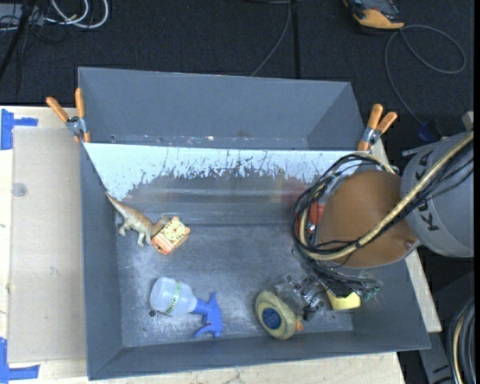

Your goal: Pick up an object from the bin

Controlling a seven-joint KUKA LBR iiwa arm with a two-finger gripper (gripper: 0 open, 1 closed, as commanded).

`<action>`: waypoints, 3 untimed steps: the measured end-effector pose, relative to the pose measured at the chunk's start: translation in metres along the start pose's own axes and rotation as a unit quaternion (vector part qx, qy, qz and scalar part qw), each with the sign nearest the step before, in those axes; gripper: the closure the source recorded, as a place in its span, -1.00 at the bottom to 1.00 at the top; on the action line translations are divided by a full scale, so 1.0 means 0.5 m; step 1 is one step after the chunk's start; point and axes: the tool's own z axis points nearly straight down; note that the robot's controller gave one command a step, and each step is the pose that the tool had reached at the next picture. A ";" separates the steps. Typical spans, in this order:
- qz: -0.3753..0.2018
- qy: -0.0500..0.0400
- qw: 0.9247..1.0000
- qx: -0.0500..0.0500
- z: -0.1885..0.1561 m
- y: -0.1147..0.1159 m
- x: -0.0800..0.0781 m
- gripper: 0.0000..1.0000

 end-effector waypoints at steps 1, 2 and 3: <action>-0.004 0.003 1.000 -0.001 -0.050 0.019 0.007 -1.00; -0.004 0.003 1.000 -0.001 -0.050 0.020 0.007 -1.00; -0.107 -0.001 0.994 0.000 0.048 0.073 -0.011 1.00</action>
Offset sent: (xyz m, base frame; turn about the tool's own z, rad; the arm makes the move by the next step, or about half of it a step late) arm 0.0000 0.0000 0.0000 0.0000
